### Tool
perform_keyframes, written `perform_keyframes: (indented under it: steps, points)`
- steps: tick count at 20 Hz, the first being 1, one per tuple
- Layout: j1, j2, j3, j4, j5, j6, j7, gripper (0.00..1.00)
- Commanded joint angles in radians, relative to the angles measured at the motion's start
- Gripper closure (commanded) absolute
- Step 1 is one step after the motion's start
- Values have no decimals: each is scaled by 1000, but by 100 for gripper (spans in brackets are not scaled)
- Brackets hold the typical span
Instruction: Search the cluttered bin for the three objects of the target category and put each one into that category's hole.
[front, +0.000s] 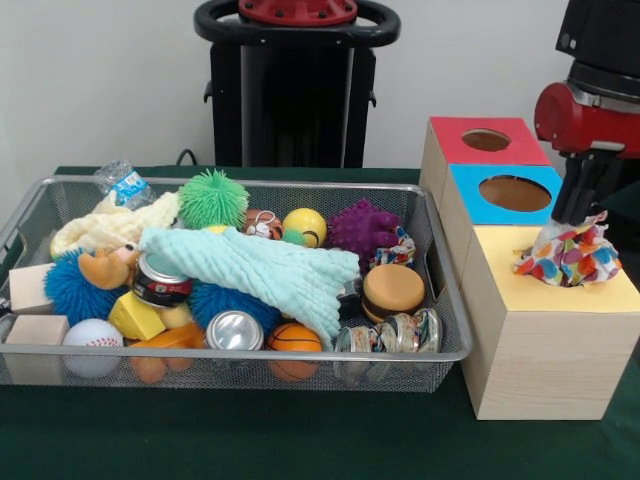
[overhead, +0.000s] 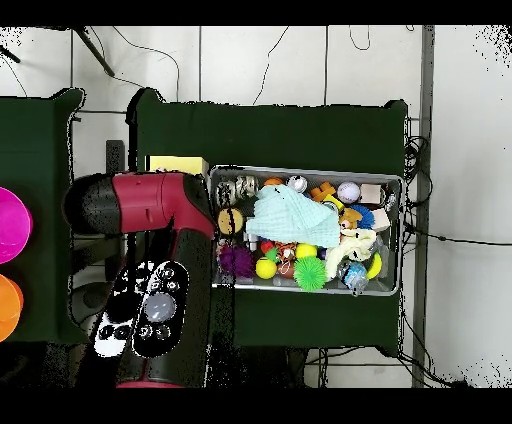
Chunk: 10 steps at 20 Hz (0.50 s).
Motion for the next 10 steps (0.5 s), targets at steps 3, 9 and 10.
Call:
perform_keyframes:
  steps: [3, 9, 10]
  points:
    - [-5, 96, 25, 12, 18, -95, 272, 100]
    - [-13, 131, 25, -9, 22, -114, 260, 100]
    - [-12, 138, 21, -16, 22, -113, 260, 100]
